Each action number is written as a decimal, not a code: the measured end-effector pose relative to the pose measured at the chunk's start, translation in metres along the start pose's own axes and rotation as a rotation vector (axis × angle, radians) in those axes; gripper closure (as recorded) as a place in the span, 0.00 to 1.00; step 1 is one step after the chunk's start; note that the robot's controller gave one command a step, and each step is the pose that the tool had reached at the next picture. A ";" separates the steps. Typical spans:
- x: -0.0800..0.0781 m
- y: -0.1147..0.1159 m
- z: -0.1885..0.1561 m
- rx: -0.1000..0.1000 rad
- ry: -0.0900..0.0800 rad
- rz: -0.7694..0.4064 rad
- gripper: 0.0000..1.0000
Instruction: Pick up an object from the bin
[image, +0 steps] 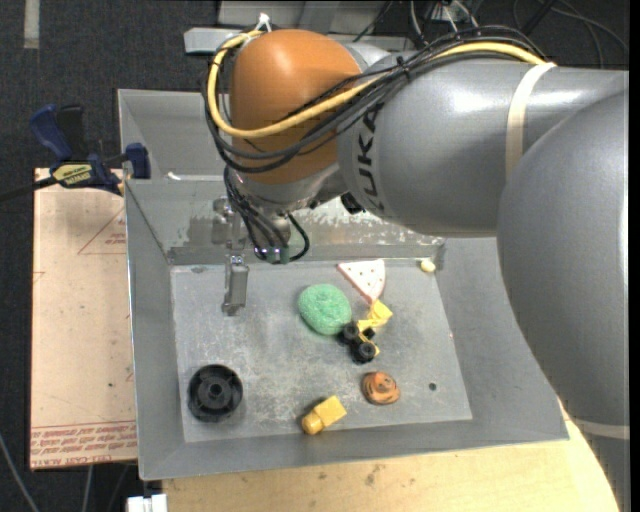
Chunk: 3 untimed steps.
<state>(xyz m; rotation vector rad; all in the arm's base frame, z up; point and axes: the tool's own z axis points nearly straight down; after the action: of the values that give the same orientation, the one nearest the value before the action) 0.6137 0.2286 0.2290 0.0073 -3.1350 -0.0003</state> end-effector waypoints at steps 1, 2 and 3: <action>-0.002 -0.001 -0.006 -0.002 -0.008 0.004 0.00; 0.024 0.001 0.040 -0.001 -0.010 -0.152 0.00; 0.104 0.010 0.072 0.001 0.000 -0.384 0.00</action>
Offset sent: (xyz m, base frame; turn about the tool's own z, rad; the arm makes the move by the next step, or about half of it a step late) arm -0.0920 0.0064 -0.1590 -0.5511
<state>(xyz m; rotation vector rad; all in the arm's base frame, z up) 0.5089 0.2382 0.1582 0.6059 -3.0759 -0.0006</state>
